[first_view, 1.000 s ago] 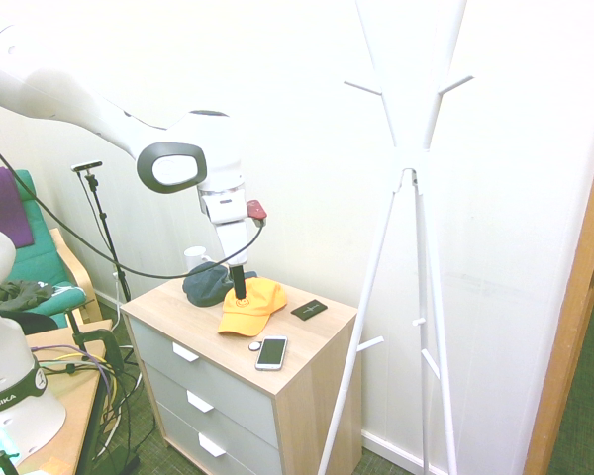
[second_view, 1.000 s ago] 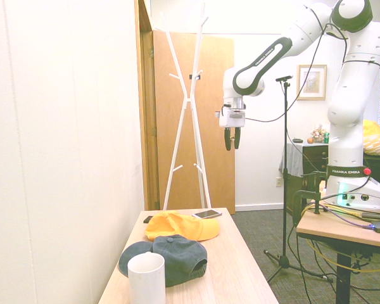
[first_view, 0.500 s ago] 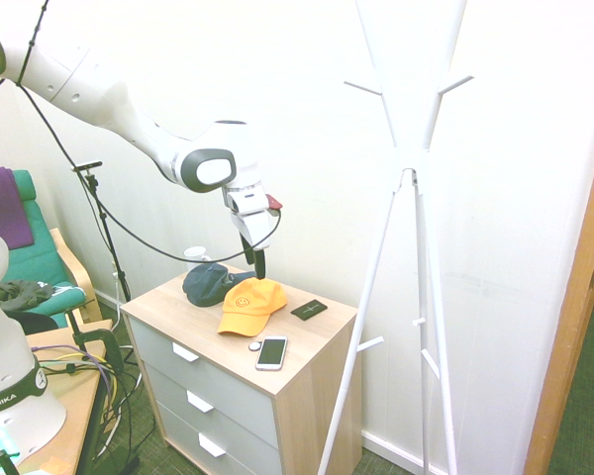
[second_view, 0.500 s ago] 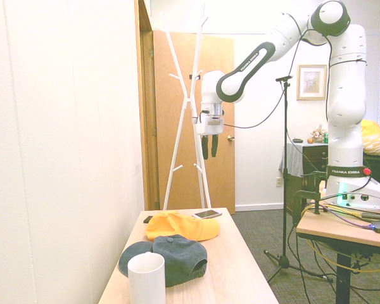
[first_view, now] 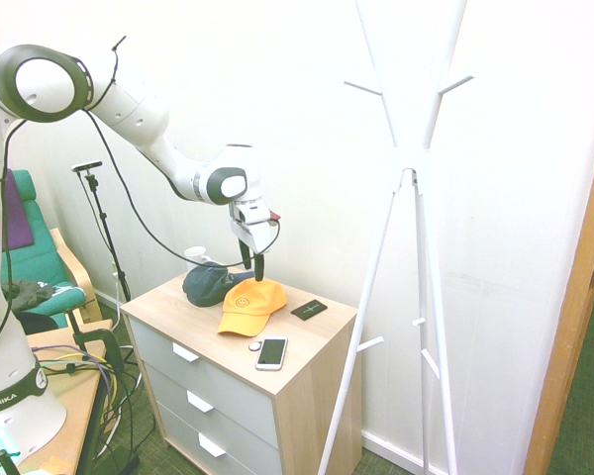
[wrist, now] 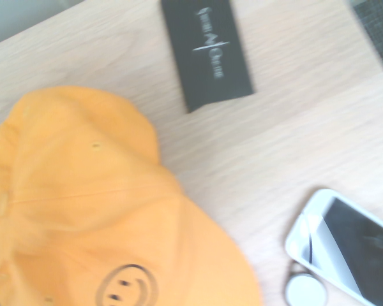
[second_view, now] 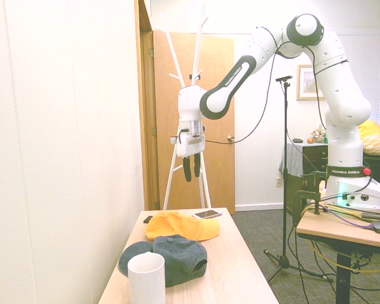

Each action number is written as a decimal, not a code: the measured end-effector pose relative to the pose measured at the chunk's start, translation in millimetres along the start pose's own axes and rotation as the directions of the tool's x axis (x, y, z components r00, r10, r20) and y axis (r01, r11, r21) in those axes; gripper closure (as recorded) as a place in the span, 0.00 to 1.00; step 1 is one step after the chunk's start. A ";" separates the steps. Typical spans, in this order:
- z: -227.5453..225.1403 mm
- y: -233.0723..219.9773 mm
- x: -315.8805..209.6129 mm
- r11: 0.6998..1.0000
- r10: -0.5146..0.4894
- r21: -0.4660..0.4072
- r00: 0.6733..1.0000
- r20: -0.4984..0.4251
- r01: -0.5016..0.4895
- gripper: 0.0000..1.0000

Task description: Hang the cap

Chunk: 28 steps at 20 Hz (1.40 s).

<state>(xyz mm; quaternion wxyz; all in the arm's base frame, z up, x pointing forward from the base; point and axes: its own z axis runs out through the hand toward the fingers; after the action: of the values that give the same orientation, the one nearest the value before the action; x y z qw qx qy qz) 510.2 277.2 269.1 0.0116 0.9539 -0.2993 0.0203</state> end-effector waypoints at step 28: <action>78.4 -122.2 -58.7 0.989 -0.118 -0.086 0.993 -0.007 0.117 1.00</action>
<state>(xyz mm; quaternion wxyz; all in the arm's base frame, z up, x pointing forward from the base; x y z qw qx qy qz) 534.5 408.2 186.9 0.0554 0.9684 -0.2429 0.0124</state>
